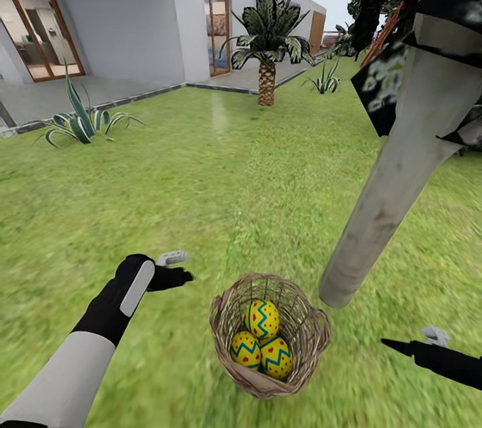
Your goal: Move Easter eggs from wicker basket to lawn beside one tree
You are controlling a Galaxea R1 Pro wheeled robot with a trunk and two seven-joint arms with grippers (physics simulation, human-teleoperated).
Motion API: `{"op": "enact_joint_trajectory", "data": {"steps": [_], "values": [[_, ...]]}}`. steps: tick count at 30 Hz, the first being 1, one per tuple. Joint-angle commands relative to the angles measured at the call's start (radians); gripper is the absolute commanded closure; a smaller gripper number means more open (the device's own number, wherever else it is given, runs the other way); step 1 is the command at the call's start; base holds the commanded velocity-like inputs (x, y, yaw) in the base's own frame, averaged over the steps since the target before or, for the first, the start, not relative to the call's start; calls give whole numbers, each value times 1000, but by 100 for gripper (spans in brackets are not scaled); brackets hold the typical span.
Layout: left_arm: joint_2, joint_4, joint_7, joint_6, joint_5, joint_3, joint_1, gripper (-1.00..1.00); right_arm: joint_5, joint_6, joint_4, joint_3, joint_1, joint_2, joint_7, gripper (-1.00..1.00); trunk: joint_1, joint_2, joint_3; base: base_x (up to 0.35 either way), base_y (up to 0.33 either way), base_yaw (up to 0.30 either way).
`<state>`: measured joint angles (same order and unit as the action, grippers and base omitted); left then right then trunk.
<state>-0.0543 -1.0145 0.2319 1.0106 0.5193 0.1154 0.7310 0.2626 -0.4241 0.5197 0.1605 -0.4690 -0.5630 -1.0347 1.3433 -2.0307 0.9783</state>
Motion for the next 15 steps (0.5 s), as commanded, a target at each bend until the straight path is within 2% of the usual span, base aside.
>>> {"op": "enact_joint_trajectory", "data": {"steps": [1, 5, 11, 15], "values": [[0, -1, 32, 2, 11, 3, 1, -100, 4, -9, 1, 1, 0, -1, -1, -100, -4, 7, -2, 0, 0, 0], [1, -1, 78, 0, 11, 4, 1, -100, 2, -8, 5, 2, 0, -5, -1, -100, -19, 35, -15, 0, 0, 0], [3, -2, 84, -2, 12, 3, 1, -100, 1, -7, 6, 2, 0, -14, -1, -100, -42, 77, -34, 0, 0, 0], [2, -25, 80, -6, 16, 3, -8, -100, 17, 14, -8, 25, -24, -37, 12, -100, -42, 77, -34, 0, 0, 0]]}}
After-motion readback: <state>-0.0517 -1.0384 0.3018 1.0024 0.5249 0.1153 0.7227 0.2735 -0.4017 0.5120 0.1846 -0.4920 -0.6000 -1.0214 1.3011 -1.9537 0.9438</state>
